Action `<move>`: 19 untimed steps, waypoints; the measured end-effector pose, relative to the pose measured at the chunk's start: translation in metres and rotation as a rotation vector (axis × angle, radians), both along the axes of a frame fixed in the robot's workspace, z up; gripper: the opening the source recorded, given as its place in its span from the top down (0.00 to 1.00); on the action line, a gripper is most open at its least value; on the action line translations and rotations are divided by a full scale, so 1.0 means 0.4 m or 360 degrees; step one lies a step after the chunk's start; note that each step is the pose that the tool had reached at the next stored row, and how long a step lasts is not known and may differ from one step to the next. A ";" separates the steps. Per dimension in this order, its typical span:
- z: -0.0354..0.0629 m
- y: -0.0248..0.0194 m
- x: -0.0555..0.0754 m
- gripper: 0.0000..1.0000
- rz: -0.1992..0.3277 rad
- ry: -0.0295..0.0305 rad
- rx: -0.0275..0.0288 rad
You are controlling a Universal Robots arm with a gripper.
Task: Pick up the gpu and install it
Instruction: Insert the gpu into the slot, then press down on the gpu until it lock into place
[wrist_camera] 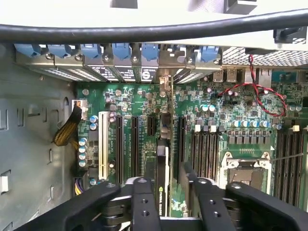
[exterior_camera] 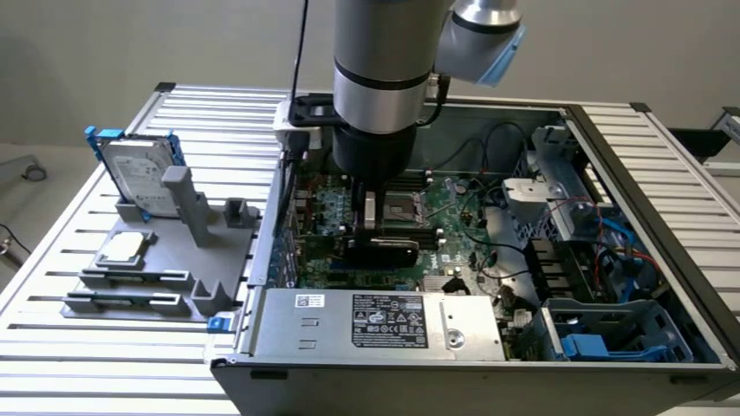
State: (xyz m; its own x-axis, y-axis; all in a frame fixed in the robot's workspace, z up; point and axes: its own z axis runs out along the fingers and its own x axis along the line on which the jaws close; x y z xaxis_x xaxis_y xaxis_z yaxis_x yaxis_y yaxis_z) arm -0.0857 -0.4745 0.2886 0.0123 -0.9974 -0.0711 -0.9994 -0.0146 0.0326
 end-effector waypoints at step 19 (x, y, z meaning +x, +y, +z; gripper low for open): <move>-0.001 0.000 0.000 0.89 0.0000 0.00117 -0.00001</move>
